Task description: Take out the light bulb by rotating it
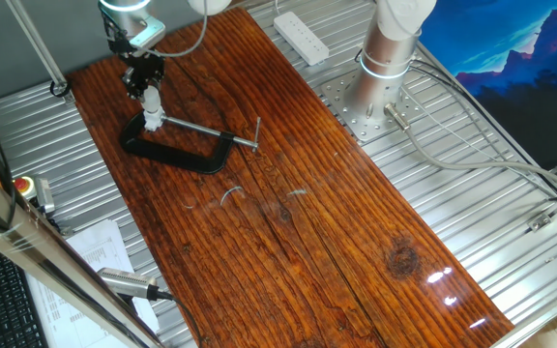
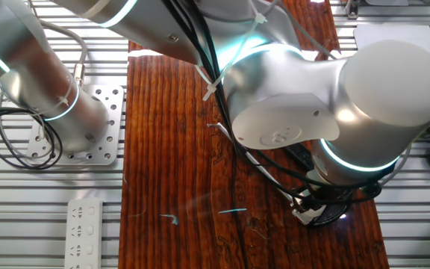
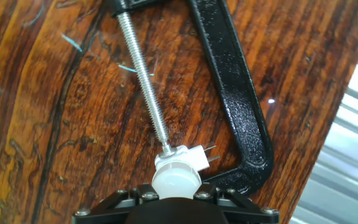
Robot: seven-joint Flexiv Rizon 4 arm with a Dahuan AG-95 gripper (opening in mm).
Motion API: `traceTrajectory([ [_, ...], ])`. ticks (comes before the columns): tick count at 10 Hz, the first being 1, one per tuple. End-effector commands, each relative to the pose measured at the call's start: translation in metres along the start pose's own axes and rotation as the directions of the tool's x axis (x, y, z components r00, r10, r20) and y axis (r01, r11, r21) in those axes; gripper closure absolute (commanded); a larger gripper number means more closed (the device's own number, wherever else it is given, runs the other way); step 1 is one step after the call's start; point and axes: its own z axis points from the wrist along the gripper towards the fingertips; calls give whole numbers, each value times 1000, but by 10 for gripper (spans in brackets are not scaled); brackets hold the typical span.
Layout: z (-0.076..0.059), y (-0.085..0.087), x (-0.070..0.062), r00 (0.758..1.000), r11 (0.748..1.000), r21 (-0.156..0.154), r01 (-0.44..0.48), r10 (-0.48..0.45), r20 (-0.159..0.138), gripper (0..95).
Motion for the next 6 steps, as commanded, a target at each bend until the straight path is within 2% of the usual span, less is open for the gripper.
traceTrajectory([
  [1, 3, 0, -1, 999, 999, 2, 41, -41, 2, 950],
  [6, 3, 0, -1, 988, 988, 3, 152, -152, 6, 950],
])
